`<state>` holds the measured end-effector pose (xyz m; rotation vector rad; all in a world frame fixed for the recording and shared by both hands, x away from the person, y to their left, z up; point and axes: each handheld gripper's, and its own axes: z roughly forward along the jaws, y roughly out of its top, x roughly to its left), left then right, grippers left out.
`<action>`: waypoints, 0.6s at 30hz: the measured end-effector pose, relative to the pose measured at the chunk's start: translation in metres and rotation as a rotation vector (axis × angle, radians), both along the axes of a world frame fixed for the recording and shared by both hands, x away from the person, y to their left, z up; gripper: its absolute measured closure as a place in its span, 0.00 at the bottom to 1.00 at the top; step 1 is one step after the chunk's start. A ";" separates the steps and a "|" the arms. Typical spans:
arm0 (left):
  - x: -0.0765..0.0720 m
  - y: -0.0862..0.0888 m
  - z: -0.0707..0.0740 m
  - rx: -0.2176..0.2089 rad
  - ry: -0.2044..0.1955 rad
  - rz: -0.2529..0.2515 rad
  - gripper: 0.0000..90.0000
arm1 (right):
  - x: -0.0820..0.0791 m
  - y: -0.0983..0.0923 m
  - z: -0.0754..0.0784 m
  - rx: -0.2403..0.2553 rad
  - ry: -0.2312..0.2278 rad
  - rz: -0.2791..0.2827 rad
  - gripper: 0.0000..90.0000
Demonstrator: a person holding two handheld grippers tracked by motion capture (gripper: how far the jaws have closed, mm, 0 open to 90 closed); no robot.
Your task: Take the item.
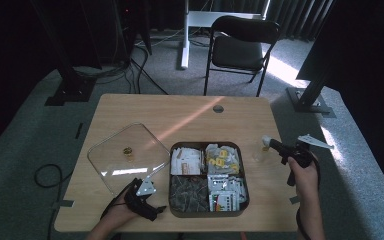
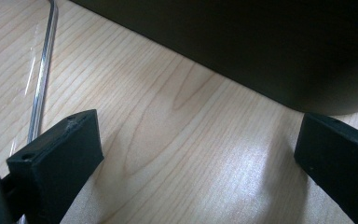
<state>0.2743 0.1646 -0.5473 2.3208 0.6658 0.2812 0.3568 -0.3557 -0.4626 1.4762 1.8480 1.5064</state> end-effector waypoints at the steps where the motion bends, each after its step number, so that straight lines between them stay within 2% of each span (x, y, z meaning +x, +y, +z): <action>1: 0.000 0.000 0.000 0.000 0.000 0.000 0.01 | 0.000 0.000 -0.001 0.005 0.003 0.004 0.92; 5: 0.000 0.000 0.000 0.000 0.000 0.000 0.01 | -0.001 0.002 0.000 0.007 -0.003 0.009 0.87; 11: 0.000 0.000 0.000 0.000 0.000 0.000 0.01 | -0.003 0.007 0.003 -0.002 -0.034 0.025 0.73; 18: 0.000 0.000 0.000 0.000 0.000 0.000 0.01 | -0.008 0.012 0.006 -0.032 -0.065 0.051 0.67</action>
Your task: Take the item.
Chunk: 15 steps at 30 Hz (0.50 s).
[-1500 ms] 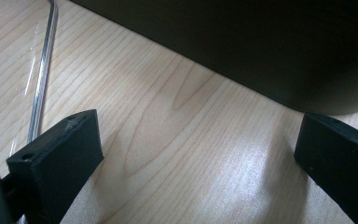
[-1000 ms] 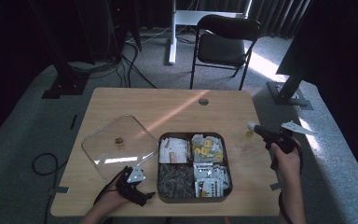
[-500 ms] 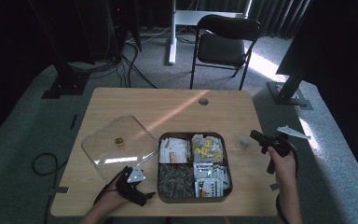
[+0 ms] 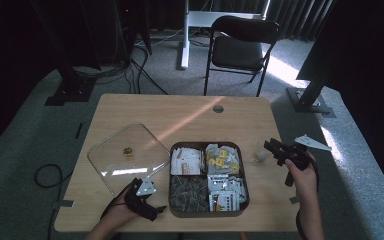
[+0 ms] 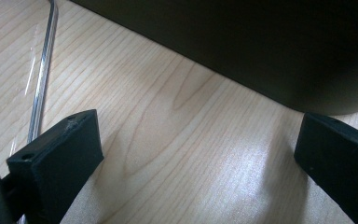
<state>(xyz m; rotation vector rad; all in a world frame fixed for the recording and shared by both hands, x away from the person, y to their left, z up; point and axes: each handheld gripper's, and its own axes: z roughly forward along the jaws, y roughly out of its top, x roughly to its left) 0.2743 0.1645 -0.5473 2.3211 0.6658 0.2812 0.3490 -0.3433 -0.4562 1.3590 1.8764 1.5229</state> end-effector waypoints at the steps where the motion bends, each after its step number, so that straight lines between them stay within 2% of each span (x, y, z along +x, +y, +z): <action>1: 0.000 0.000 0.000 0.000 0.000 0.000 0.01 | -0.001 0.001 0.000 -0.004 -0.004 0.007 0.65; 10: 0.000 0.000 0.000 0.000 0.000 0.000 0.01 | -0.010 0.011 0.003 -0.021 -0.065 0.075 0.56; 13: 0.000 0.000 0.000 0.000 0.000 0.000 0.01 | -0.013 0.015 0.004 -0.052 -0.073 0.103 0.55; 15: 0.000 0.000 0.000 0.000 0.000 0.000 0.01 | -0.015 0.017 0.004 -0.055 -0.080 0.114 0.53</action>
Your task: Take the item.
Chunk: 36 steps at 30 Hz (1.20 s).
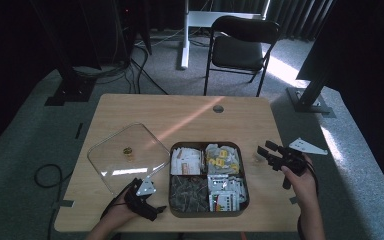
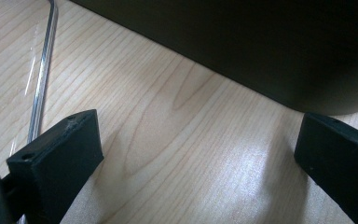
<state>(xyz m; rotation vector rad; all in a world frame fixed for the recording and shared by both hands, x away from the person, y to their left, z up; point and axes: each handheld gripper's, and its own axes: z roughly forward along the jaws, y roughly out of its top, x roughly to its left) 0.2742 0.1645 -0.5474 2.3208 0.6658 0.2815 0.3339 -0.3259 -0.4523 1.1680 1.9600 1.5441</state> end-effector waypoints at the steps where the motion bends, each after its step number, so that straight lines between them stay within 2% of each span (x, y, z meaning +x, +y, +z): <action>1: 0.000 0.000 0.000 0.000 0.000 0.000 0.01 | -0.001 0.000 0.000 0.000 -0.006 0.005 0.52; 5: 0.000 0.000 0.000 0.000 0.000 0.000 0.01 | -0.005 0.003 -0.001 -0.013 -0.031 0.026 0.48; 10: 0.000 0.000 0.000 0.000 0.000 0.000 0.01 | -0.013 0.007 -0.006 -0.020 -0.040 0.060 0.45; 15: 0.000 0.000 0.000 0.001 -0.002 -0.001 0.01 | -0.018 0.009 -0.012 -0.028 -0.038 0.099 0.39; 21: 0.000 0.000 0.000 -0.001 0.000 0.000 0.01 | -0.023 0.007 -0.023 -0.051 -0.034 0.113 0.37; 27: 0.000 0.000 0.000 0.000 0.000 0.000 0.01 | -0.028 0.005 -0.040 -0.075 -0.009 0.135 0.34; 29: 0.000 0.000 0.000 0.000 0.000 0.000 0.01 | -0.030 0.005 -0.045 -0.066 -0.001 0.135 0.33; 33: 0.000 0.000 0.000 0.000 0.000 0.000 0.01 | -0.032 0.003 -0.057 -0.077 0.014 0.123 0.33; 36: 0.000 0.000 0.000 0.000 0.000 0.000 0.01 | -0.033 0.001 -0.066 -0.102 0.038 0.111 0.32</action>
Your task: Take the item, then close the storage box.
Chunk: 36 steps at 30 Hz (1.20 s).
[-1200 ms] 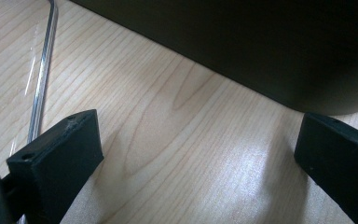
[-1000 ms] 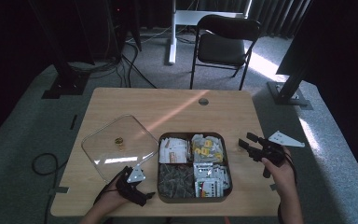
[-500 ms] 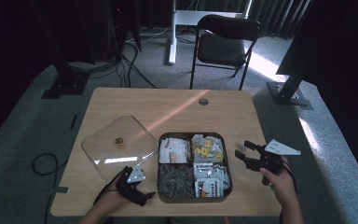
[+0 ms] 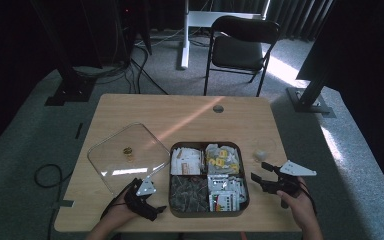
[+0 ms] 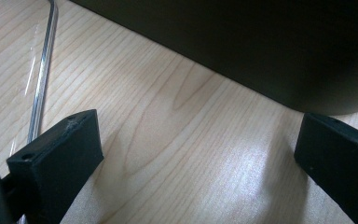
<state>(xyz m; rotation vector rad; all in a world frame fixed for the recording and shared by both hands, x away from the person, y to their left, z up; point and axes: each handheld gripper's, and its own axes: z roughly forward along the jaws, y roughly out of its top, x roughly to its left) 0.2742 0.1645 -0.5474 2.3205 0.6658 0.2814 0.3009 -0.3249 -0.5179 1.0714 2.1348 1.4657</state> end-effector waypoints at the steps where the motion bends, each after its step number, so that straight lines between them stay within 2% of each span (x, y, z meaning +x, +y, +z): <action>1: 0.000 0.000 0.000 0.000 0.000 0.000 0.01 | 0.000 -0.001 -0.003 -0.003 0.007 -0.005 0.31; 3: 0.000 0.000 0.000 0.000 0.000 0.000 0.01 | 0.000 -0.003 -0.009 -0.003 0.019 -0.016 0.31; 12: 0.000 0.000 0.000 0.000 0.000 -0.001 0.01 | -0.002 0.003 -0.028 -0.073 0.063 -0.028 0.27; 18: 0.000 0.000 0.000 0.001 -0.001 -0.001 0.01 | 0.000 0.010 -0.028 -0.118 0.071 -0.016 0.26; 23: 0.000 0.000 0.000 0.000 -0.001 -0.001 0.01 | 0.000 0.016 -0.029 -0.176 0.079 -0.007 0.26; 26: 0.000 0.000 0.000 0.001 0.000 -0.001 0.01 | 0.000 0.021 -0.030 -0.229 0.092 0.020 0.26; 28: 0.000 0.000 0.000 0.001 0.000 -0.001 0.01 | 0.001 0.023 -0.031 -0.258 0.113 0.026 0.27; 30: 0.000 0.000 0.000 0.001 0.000 -0.001 0.01 | 0.002 0.025 -0.032 -0.291 0.153 0.042 0.25; 36: 0.000 0.000 0.000 0.001 0.000 -0.003 0.01 | 0.002 0.025 -0.032 -0.297 0.153 0.036 0.23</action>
